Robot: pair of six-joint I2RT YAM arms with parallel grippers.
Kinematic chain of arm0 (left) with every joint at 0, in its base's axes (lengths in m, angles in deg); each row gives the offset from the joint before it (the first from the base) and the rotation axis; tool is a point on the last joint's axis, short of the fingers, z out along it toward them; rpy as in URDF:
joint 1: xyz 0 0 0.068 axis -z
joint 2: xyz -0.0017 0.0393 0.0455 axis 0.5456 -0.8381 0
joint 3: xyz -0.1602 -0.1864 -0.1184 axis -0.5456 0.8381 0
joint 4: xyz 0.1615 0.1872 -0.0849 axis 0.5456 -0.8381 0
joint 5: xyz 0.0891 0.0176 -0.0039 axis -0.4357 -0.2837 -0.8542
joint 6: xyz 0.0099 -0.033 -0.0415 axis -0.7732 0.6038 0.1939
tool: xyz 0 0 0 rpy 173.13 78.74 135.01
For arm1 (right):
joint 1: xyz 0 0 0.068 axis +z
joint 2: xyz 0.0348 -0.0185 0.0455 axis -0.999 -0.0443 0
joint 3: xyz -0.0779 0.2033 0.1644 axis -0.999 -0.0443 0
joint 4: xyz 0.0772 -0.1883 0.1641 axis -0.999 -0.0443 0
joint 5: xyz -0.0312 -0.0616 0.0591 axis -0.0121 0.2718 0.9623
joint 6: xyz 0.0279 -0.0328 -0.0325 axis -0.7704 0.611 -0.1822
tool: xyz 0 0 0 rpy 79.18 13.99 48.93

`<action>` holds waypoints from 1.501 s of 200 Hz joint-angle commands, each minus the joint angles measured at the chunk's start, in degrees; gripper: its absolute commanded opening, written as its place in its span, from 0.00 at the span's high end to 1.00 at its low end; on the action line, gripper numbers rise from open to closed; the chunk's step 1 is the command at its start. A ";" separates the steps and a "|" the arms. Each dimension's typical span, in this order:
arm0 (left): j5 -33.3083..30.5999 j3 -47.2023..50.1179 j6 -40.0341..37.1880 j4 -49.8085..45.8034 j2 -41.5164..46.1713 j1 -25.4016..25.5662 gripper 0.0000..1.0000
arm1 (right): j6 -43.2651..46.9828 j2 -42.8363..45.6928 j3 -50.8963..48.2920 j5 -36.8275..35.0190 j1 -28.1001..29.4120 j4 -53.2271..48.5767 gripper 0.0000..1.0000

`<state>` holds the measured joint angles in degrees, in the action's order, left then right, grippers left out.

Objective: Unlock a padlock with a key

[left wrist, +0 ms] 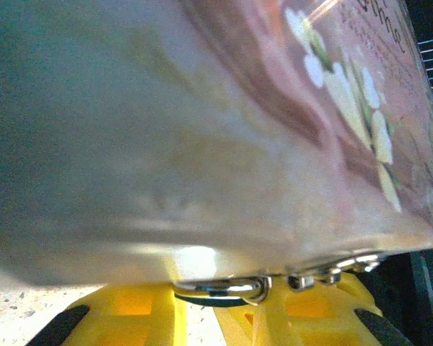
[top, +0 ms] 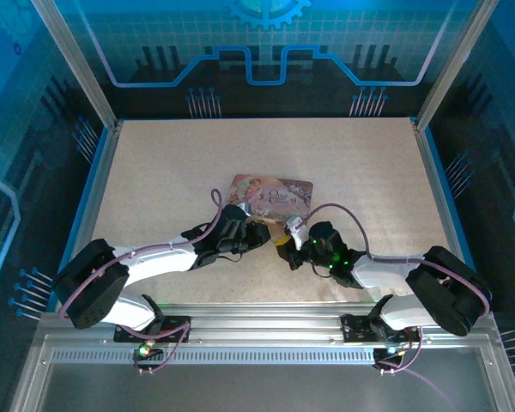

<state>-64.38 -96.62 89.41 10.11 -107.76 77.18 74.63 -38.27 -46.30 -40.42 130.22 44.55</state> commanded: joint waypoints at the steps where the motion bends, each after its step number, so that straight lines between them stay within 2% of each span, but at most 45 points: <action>1: 0.65 -0.31 0.69 1.13 2.02 0.70 0.91 | 0.60 1.46 0.30 0.20 0.65 2.17 0.91; 203: 1.31 -1.06 1.97 1.70 1.93 2.20 0.92 | 0.87 -0.94 1.58 0.38 0.47 6.80 0.91; 300: 1.82 -1.15 3.34 2.59 2.97 3.10 0.93 | 1.57 -4.05 2.79 -1.96 0.47 11.20 0.91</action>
<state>-67.16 -96.62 90.96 10.11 -107.57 78.25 74.92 -41.20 -46.24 -41.27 130.22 49.71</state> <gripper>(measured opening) 0.228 0.094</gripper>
